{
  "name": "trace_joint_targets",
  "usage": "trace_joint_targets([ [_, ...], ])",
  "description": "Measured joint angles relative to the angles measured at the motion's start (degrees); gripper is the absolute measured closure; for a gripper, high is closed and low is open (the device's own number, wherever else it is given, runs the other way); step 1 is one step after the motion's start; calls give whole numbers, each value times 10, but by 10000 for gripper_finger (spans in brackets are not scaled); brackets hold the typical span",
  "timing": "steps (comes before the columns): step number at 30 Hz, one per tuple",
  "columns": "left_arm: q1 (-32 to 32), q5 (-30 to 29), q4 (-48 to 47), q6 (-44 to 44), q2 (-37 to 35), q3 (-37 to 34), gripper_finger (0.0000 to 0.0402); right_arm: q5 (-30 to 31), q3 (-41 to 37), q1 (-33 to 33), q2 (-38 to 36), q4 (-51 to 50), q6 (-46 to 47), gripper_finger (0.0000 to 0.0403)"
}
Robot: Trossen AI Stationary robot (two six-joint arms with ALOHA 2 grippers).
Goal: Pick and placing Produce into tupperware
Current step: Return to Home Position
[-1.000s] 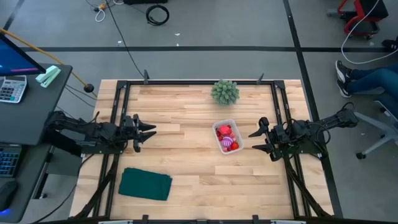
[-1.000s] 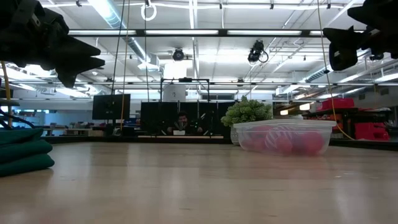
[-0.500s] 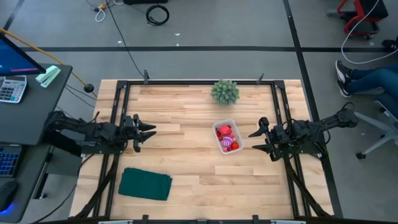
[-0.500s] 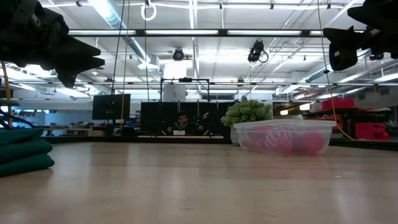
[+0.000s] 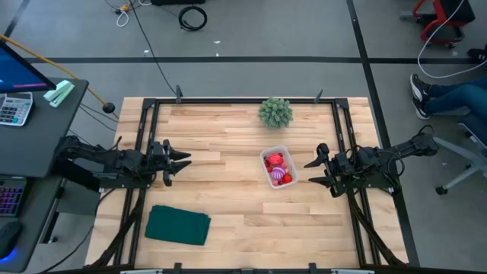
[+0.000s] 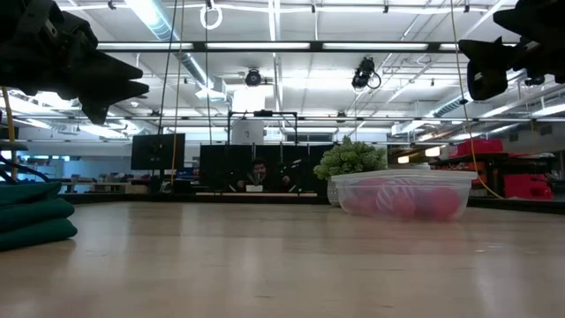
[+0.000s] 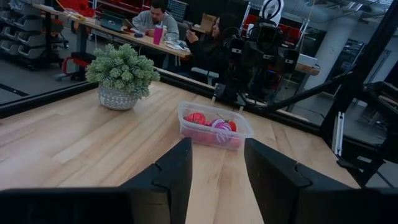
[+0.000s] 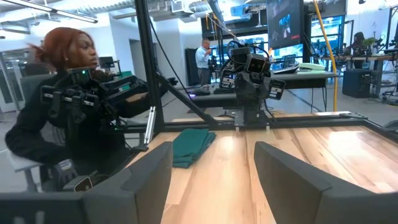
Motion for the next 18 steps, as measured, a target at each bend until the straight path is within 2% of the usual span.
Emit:
trace_joint_targets([
  [9,0,0,0,0,0,0,257,0,0,0,0,0,0,167],
  [18,0,0,0,0,0,0,245,0,0,0,0,0,0,167],
])
